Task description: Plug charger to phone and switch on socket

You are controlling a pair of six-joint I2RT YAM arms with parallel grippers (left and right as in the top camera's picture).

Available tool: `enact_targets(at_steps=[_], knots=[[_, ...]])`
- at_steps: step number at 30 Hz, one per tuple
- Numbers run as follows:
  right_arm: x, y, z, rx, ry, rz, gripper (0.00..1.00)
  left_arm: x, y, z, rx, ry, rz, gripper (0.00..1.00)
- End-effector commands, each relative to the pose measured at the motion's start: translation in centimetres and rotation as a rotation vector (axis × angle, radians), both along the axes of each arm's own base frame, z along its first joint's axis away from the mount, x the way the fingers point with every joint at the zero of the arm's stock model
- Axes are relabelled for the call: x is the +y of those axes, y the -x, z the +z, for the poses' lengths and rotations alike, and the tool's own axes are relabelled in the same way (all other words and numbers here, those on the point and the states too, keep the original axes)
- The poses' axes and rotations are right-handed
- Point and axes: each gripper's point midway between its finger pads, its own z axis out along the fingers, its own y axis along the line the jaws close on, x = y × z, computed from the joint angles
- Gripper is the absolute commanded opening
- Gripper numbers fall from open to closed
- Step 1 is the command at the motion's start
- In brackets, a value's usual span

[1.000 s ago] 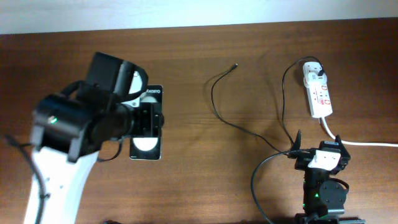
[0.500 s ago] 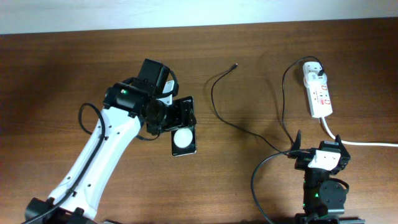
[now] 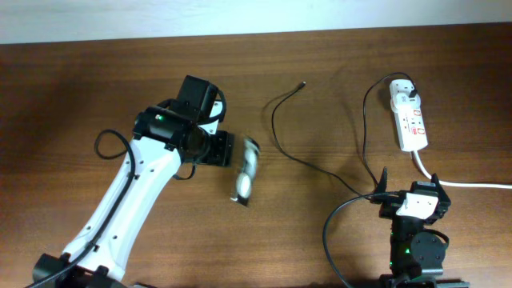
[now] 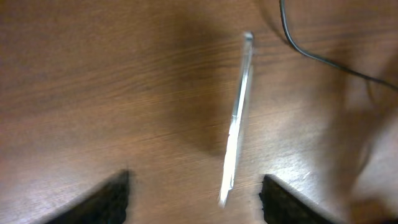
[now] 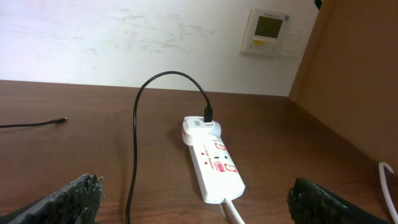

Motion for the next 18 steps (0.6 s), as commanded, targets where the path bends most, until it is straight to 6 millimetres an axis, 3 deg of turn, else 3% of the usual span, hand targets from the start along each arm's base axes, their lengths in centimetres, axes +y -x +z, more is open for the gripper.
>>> enact_targets(at_steps=[1, 4, 6, 8, 9, 10, 14, 18], knots=[[-0.2, 0.0, -0.3, 0.005, 0.003, -0.006, 0.99, -0.3, -0.1, -2.2, 0.024, -0.070, -0.186, 0.46], [-0.2, 0.0, -0.3, 0.005, 0.003, -0.006, 0.98, -1.0, -0.7, -4.9, 0.075, -0.089, -0.211, 0.53], [-0.2, 0.0, -0.3, 0.005, 0.003, -0.006, 0.99, -1.3, -1.3, -5.3, 0.066, -0.086, -0.211, 0.60], [-0.2, 0.0, -0.3, 0.005, 0.003, -0.006, 0.99, -1.8, -1.6, -5.2, 0.046, -0.076, -0.217, 0.77], [-0.2, 0.0, -0.3, 0.005, 0.003, -0.006, 0.99, -2.8, -1.5, -5.1, 0.032, -0.074, -0.242, 0.95], [-0.2, 0.0, -0.3, 0.005, 0.003, -0.006, 0.99, -3.5, -1.5, -5.1, 0.015, -0.082, -0.265, 0.99], [-0.2, 0.0, -0.3, 0.005, 0.003, -0.006, 0.99, -9.3, -1.1, -5.7, -0.114, -0.124, -0.399, 0.99], [-0.2, 0.0, -0.3, 0.005, 0.003, -0.006, 0.99, -9.8, -0.9, -10.1, -0.034, -0.170, -0.366, 0.99]])
